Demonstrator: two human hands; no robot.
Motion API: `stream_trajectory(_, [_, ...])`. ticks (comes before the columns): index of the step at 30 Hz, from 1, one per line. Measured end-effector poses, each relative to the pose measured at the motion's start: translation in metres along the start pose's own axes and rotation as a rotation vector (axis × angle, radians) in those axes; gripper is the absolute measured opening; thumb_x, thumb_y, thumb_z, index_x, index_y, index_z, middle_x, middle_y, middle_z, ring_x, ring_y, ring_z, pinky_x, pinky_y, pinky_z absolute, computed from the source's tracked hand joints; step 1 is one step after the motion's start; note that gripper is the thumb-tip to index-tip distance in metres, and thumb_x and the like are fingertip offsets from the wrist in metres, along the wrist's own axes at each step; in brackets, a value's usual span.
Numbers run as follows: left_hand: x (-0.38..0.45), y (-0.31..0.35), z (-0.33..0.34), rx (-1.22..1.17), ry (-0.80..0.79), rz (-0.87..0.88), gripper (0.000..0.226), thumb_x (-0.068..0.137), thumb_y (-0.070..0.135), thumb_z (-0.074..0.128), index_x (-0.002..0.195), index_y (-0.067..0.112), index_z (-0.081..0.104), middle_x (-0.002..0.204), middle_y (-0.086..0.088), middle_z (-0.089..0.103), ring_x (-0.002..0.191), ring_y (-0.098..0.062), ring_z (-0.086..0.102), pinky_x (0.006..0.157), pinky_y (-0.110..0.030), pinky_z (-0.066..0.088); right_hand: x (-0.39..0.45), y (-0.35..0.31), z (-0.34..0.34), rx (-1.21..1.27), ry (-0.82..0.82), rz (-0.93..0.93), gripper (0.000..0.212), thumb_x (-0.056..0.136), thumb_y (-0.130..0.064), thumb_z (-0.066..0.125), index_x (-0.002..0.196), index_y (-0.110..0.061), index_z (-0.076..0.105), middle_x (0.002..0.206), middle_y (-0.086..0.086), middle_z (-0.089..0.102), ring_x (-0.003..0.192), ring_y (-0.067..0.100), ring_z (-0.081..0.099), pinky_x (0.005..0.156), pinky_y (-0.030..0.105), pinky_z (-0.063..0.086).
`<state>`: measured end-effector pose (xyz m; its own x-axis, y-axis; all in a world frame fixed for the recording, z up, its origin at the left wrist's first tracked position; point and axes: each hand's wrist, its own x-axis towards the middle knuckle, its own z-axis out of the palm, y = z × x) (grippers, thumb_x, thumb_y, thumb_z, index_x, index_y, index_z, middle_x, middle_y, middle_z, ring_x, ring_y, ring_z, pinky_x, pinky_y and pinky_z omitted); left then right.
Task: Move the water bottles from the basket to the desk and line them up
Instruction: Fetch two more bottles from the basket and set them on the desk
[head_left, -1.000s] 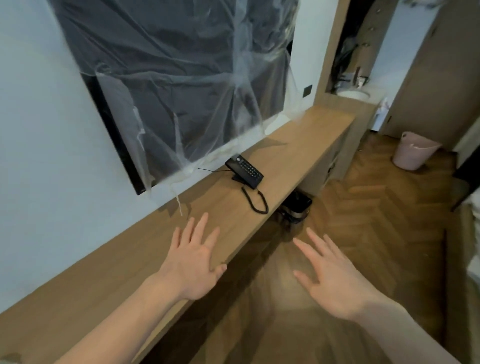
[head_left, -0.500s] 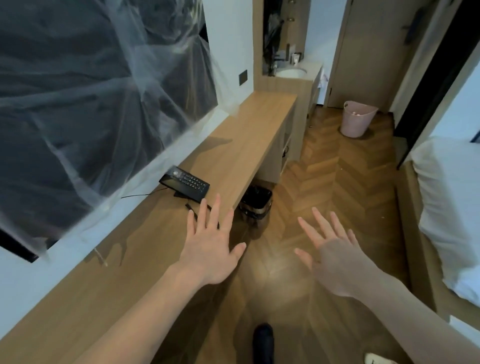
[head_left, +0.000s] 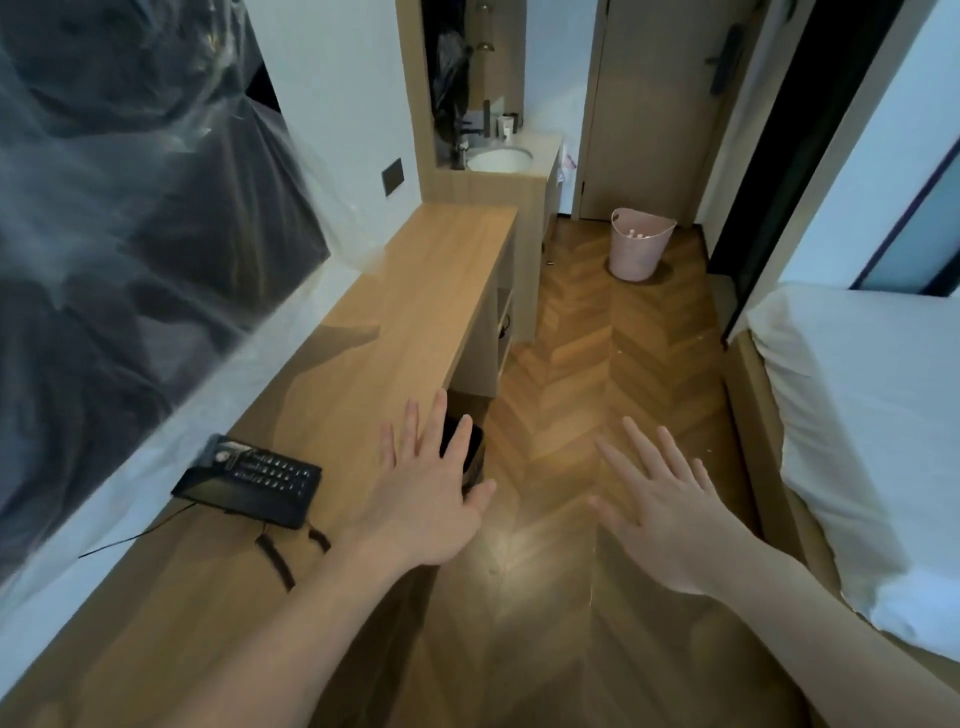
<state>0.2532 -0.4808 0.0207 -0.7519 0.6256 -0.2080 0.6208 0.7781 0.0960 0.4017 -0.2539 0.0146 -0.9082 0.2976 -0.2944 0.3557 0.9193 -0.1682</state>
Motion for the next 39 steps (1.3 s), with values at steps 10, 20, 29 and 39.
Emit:
stream_trajectory(10, [0.189,0.078,-0.029,0.091,0.011,0.017,0.080,0.105,0.067,0.022,0.168,0.029,-0.009,0.168,-0.006,-0.037,0.155,-0.034,-0.032,0.128,-0.058,-0.009,0.132,0.121,-0.056,0.019,0.003,0.035,0.086,0.091,-0.077,0.000,0.166,-0.038,-0.010,0.171,-0.005,-0.030,0.157,0.031,-0.029,0.130,0.061,-0.001])
stream_trajectory(20, [0.345,0.147,-0.059,0.064,-0.007,-0.086,0.080,0.103,0.069,0.017,0.167,0.029,-0.011,0.166,-0.004,-0.040,0.152,-0.034,-0.037,0.127,-0.058,-0.014,0.274,0.248,-0.138,-0.041,-0.072,0.000,0.090,0.087,-0.079,-0.002,0.166,-0.037,-0.012,0.171,-0.003,-0.030,0.158,0.032,-0.027,0.130,0.061,-0.004])
stream_trajectory(29, [0.480,0.149,-0.076,0.022,0.046,-0.120,0.078,0.104,0.070,0.015,0.167,0.031,-0.009,0.165,-0.001,-0.041,0.150,-0.032,-0.040,0.126,-0.056,-0.018,0.406,0.294,-0.177,-0.023,-0.032,-0.023,0.128,0.054,-0.091,-0.033,0.167,-0.038,-0.007,0.172,-0.003,-0.027,0.159,0.032,-0.024,0.130,0.060,-0.003])
stream_trajectory(39, [0.701,0.139,-0.101,0.065,0.027,0.033,0.080,0.101,0.073,0.010,0.167,0.032,-0.008,0.166,-0.002,-0.040,0.150,-0.033,-0.041,0.126,-0.060,-0.015,0.586,0.346,-0.228,-0.012,0.039,0.086,0.089,0.088,-0.082,-0.002,0.167,-0.041,-0.007,0.172,-0.006,-0.028,0.159,0.028,-0.025,0.126,0.054,-0.010])
